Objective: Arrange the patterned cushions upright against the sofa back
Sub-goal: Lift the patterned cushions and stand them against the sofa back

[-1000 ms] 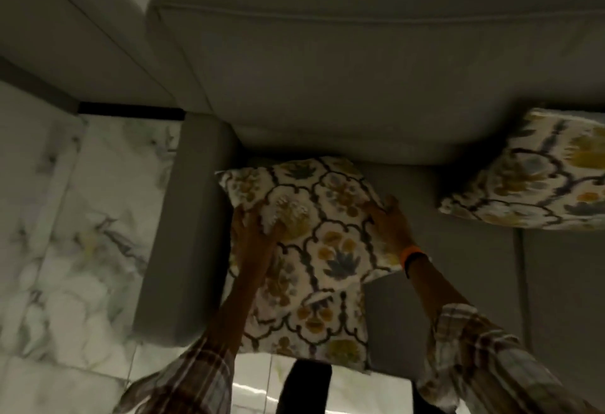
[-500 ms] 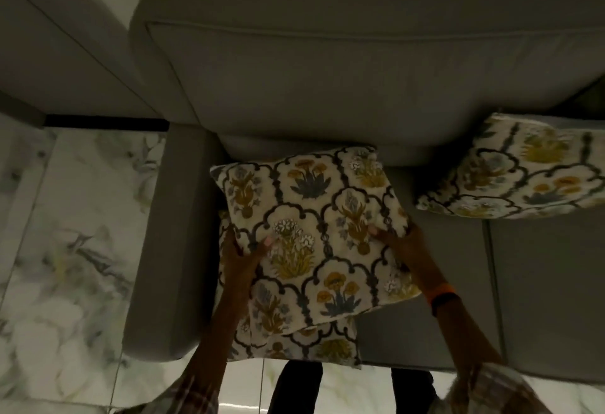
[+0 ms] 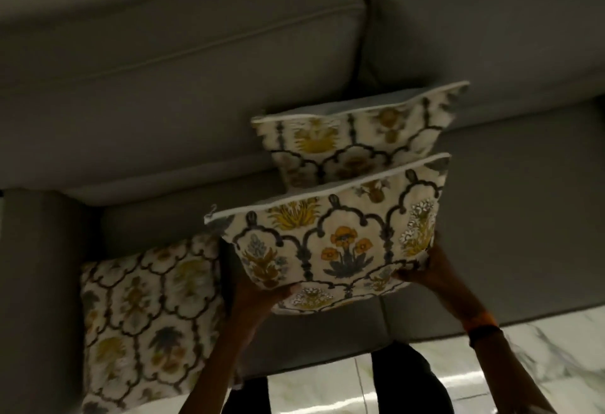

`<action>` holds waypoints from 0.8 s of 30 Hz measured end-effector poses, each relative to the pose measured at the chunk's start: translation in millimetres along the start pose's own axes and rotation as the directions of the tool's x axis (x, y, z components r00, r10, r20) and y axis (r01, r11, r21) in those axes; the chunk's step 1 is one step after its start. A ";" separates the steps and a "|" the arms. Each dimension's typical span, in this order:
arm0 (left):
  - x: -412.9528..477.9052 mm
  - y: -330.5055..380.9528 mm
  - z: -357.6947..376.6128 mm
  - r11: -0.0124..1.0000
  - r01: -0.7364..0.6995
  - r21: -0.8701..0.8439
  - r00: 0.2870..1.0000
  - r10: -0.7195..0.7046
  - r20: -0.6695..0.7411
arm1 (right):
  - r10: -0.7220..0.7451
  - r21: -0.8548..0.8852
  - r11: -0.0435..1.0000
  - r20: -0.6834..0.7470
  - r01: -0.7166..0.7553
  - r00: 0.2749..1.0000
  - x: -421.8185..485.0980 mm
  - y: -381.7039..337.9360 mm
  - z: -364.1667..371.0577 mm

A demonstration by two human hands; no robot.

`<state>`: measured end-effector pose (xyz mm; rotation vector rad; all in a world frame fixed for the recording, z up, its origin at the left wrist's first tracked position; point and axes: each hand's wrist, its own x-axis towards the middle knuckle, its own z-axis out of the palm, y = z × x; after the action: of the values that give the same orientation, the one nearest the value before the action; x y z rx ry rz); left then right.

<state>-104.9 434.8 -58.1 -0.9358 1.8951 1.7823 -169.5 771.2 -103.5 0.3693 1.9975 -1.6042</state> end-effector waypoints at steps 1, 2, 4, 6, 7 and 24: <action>4.5 3.1 33.9 0.999 -0.021 -0.030 0.999 0.023 0.050 | 0.003 0.009 1.000 -0.035 -0.002 0.999 2.9 4.2 -35.2; 11.6 4.7 68.0 0.998 -0.048 -0.044 0.994 0.052 0.091 | 0.001 0.012 1.000 -0.069 0.000 0.998 7.0 9.3 -71.2; 25.1 14.9 136.1 0.996 -0.088 -0.011 0.987 0.089 0.136 | 0.015 0.039 0.999 -0.120 -0.011 0.993 14.6 10.3 -133.5; 41.9 28.8 206.1 0.992 -0.122 -0.007 0.967 0.121 0.223 | 0.037 0.111 0.994 -0.164 -0.018 0.986 25.2 11.2 -197.3; 52.0 37.7 242.2 0.989 -0.150 -0.004 0.955 0.146 0.258 | 0.048 0.142 0.990 -0.197 -0.020 0.979 31.0 8.2 -228.3; 197.1 152.5 555.6 0.894 -0.445 0.055 0.842 0.397 0.366 | -0.042 0.051 0.997 -0.372 0.066 0.927 217.8 -13.2 -536.6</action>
<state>-442.8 932.7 -150.8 -0.1311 2.0573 1.8621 -483.4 1256.6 -141.7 0.6923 2.2518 -1.7364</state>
